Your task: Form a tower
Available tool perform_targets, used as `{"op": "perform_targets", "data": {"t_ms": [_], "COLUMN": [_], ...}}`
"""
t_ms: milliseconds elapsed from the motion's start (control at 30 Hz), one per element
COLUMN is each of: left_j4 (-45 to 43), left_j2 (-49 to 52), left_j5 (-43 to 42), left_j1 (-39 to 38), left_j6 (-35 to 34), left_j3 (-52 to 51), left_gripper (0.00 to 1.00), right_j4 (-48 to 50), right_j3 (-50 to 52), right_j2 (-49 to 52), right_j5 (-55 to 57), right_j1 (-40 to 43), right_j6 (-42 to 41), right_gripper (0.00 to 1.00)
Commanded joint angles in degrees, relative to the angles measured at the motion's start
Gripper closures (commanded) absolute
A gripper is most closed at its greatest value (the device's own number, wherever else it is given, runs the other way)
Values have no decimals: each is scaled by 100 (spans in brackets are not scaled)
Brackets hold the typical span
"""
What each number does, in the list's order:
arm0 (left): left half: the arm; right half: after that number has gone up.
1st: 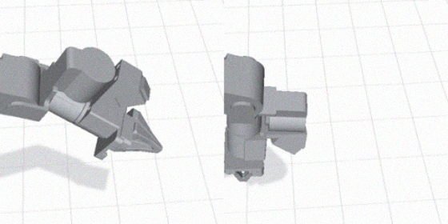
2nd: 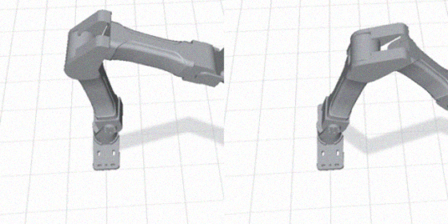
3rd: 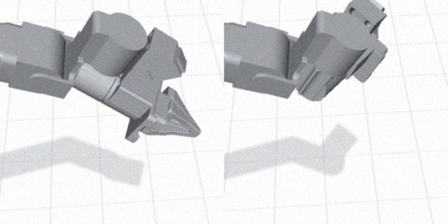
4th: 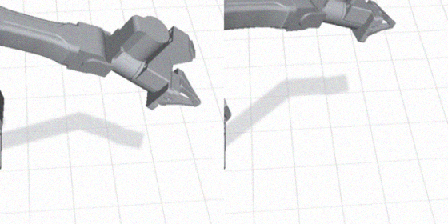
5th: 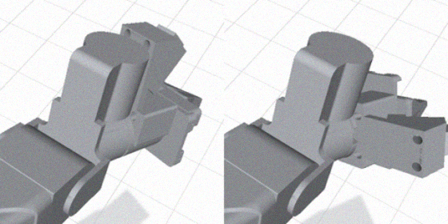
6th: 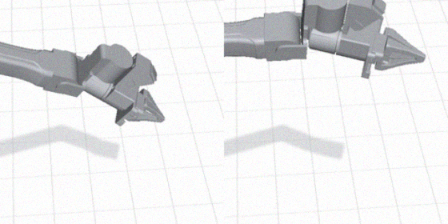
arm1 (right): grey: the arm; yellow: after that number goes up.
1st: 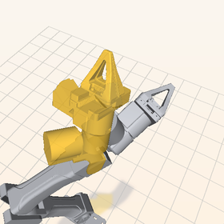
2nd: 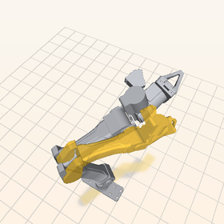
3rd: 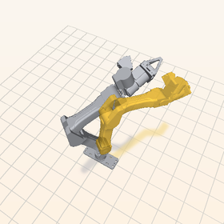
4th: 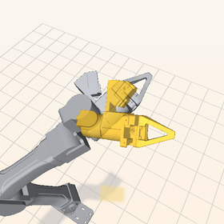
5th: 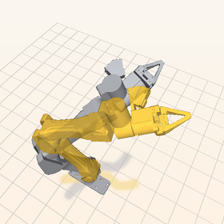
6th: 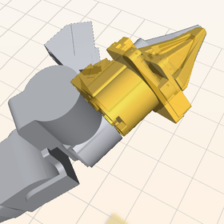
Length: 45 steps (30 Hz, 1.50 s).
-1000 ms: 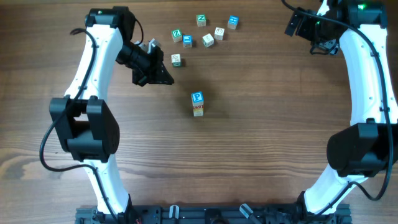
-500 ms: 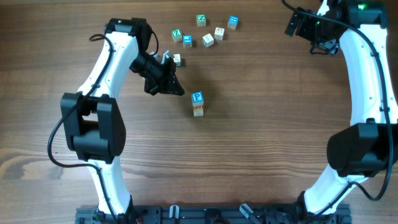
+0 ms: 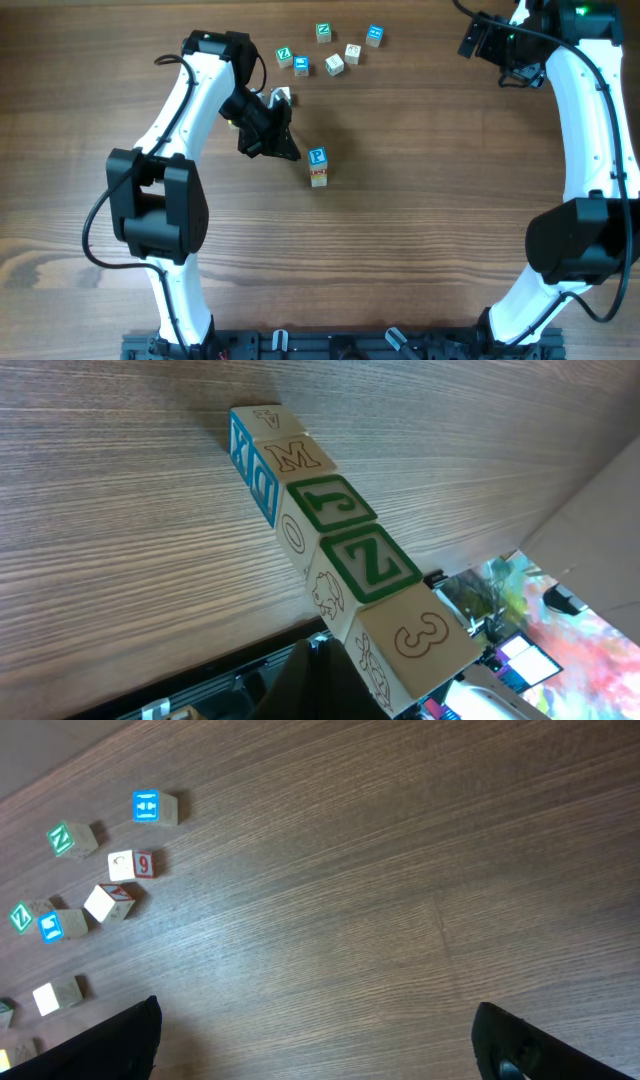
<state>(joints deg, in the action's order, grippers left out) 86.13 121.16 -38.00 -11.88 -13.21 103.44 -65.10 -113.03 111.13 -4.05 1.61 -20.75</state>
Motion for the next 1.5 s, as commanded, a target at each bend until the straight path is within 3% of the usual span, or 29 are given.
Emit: {"op": "perform_targets", "data": {"t_ms": [0,1467], "left_j4": [20,-177], "left_j2": [2,2], "left_j5": [44,-52], "left_j1": [-125,-153], "left_j6": [-74,-271], "left_j3": [-39,-39], "left_gripper": [96,95], "right_j4": [15,15], "right_j3": [-48,-48], "right_j2": [0,0], "right_j5": [-50,-50], "right_j1": [20,20], "right_j6": [-31,-28], "right_gripper": [0,0]}}
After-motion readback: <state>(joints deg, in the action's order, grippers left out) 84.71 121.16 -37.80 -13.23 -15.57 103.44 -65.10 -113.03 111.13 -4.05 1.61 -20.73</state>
